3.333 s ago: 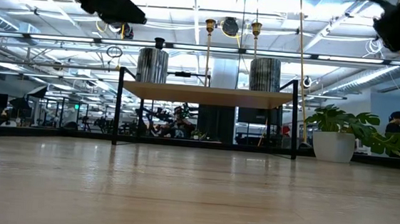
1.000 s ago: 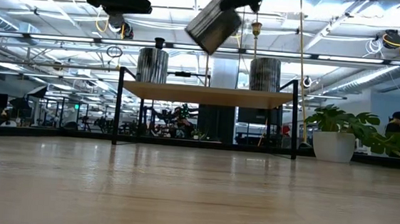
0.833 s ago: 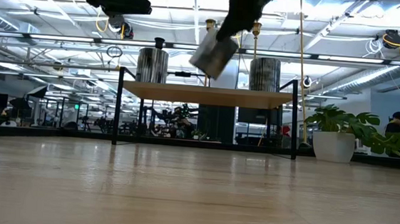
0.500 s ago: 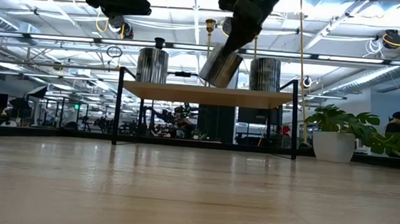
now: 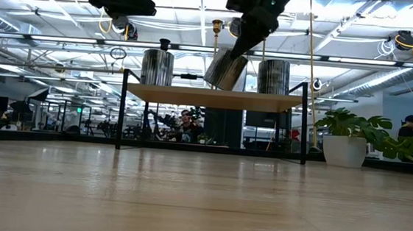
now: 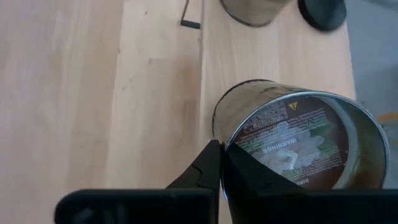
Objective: Pick & Place candle stick holders
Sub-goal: Put the brown scented candle on the shelf
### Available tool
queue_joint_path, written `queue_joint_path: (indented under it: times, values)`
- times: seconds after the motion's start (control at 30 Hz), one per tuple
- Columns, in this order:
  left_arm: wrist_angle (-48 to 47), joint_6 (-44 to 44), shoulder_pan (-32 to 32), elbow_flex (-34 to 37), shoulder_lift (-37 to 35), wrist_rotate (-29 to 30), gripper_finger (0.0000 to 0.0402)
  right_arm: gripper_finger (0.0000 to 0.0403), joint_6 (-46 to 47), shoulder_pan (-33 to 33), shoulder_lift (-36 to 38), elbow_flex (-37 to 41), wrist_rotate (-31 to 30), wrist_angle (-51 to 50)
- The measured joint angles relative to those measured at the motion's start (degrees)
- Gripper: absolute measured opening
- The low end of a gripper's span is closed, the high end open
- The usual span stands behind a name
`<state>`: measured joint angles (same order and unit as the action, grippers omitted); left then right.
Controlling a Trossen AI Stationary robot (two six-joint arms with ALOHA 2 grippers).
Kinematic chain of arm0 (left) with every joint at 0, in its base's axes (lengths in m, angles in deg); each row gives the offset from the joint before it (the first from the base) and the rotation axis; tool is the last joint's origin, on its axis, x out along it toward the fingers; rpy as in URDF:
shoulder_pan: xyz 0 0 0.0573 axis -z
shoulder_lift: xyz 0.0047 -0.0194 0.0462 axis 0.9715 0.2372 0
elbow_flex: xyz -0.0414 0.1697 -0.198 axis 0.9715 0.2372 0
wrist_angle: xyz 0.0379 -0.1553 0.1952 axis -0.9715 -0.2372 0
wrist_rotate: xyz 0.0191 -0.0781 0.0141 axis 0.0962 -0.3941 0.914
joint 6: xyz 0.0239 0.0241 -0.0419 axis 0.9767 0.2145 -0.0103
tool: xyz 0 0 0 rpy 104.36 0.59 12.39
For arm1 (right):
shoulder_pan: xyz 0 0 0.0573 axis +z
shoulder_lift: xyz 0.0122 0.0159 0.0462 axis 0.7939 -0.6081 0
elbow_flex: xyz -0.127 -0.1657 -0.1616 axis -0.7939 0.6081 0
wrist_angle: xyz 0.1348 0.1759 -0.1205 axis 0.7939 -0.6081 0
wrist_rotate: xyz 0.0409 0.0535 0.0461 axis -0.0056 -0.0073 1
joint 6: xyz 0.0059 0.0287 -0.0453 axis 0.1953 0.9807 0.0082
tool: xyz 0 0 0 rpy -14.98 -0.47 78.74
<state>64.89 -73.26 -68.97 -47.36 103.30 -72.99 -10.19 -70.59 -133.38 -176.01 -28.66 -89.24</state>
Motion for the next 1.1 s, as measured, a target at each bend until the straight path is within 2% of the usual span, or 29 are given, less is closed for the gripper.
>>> queue_joint_path:
  times: [0.1,0.2,0.4,0.63,0.87,1.1]
  values:
    - [0.01,0.02,0.00,0.00,0.00,0.00,0.0143,0.0002,-7.13,-0.02,-0.03,0.04,-0.24,0.50]
    - [0.02,0.02,0.00,0.00,0.00,0.00,0.0143,0.0002,-8.80,-0.38,0.26,0.04,-0.14,1.72]
    - [0.62,0.04,0.00,0.00,0.00,0.02,0.0143,0.0001,-6.84,-1.33,0.45,-4.87,1.03,-6.38]
    - [2.78,1.46,-0.97,0.00,0.00,0.05,0.0143,0.0001,-4.59,-1.23,-1.37,-12.60,2.79,-7.30]
    - [2.90,1.07,-1.40,0.00,0.00,0.04,0.0143,0.0001,-3.73,-1.48,-7.04,-12.63,2.74,-9.11]
    - [1.09,0.97,-1.40,0.00,0.00,0.04,0.0143,0.0000,-4.11,-1.87,-9.07,-12.72,2.67,-8.76]
